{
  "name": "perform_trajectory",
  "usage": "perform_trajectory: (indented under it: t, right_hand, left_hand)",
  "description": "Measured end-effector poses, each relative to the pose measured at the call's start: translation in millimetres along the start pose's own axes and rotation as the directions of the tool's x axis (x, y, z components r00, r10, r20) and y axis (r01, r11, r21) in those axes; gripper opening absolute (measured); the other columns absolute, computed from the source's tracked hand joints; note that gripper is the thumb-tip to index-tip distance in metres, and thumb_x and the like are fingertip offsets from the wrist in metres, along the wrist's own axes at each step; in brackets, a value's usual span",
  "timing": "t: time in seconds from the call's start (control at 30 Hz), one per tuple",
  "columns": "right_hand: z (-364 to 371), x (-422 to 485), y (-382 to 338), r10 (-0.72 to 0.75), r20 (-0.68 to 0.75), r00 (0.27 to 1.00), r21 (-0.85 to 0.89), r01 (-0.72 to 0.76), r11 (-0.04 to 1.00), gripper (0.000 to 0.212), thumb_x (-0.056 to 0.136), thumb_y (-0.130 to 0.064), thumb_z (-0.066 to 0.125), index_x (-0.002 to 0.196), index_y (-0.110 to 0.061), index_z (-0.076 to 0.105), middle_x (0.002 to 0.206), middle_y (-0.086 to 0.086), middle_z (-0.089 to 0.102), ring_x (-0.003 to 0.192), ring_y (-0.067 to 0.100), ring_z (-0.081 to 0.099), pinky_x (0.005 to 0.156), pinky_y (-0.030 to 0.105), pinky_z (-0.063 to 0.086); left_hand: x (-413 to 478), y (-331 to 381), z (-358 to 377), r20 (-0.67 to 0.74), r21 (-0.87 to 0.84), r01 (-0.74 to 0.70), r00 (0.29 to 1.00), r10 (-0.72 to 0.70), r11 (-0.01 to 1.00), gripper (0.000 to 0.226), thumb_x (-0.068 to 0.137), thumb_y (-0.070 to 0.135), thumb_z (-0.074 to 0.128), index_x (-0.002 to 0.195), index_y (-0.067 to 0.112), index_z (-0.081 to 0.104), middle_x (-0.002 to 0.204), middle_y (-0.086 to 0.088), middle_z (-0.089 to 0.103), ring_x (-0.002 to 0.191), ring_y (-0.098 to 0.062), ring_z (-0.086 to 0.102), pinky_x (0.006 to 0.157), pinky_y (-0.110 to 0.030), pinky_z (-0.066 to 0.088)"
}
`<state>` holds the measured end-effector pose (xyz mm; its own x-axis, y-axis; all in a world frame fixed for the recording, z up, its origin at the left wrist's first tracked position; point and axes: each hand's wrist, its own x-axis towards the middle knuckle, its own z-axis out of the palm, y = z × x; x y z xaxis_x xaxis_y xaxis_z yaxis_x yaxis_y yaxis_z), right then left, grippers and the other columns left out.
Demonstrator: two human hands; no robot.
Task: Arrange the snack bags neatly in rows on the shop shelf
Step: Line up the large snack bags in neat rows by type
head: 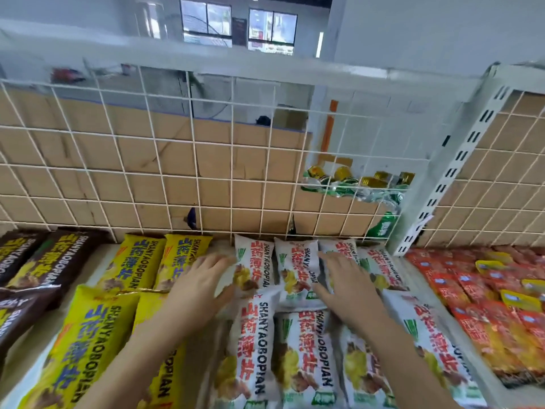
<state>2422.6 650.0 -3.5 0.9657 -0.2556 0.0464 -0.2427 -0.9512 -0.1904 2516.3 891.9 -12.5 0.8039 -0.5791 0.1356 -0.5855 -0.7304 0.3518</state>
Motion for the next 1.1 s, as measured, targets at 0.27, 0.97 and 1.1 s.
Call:
perform_trajectory:
  t: [0.27, 0.97, 1.1]
  right_hand:
    - [11, 41, -17, -0.148, 0.053, 0.988, 0.017, 0.147, 0.989, 0.060, 0.093, -0.045, 0.043, 0.144, -0.022, 0.022, 0.150, 0.004, 0.023, 0.137, 0.025, 0.023, 0.111, 0.041, 0.024]
    - [49, 55, -25, 0.032, 0.161, 0.986, 0.216, -0.067, 0.974, 0.083, 0.085, -0.044, 0.057, 0.148, -0.034, 0.003, 0.156, 0.004, -0.009, 0.143, 0.032, -0.005, 0.113, 0.044, 0.021]
    - [48, 58, -20, 0.025, 0.139, 0.990, 0.297, -0.065, 0.953, 0.086, 0.084, -0.043, 0.059, 0.148, -0.030, 0.003, 0.157, 0.002, -0.004, 0.144, 0.027, 0.003, 0.112, 0.039, 0.022]
  left_hand:
    - [44, 31, 15, 0.111, 0.048, -0.002, 0.994, -0.003, 0.999, 0.047, 0.095, 0.038, 0.044, 0.140, 0.028, 0.035, 0.150, 0.005, 0.029, 0.137, -0.017, 0.026, 0.112, -0.034, 0.025]
    - [71, 13, 43, 0.338, -0.011, 0.026, 0.941, -0.021, 1.000, 0.099, 0.074, 0.069, 0.054, 0.149, 0.032, 0.001, 0.156, 0.005, -0.014, 0.143, -0.015, -0.017, 0.117, -0.042, 0.004]
    - [73, 19, 45, 0.343, -0.049, 0.053, 0.939, -0.034, 0.997, 0.101, 0.076, 0.064, 0.057, 0.149, 0.027, -0.002, 0.155, 0.002, -0.019, 0.141, -0.017, -0.022, 0.116, -0.040, -0.001]
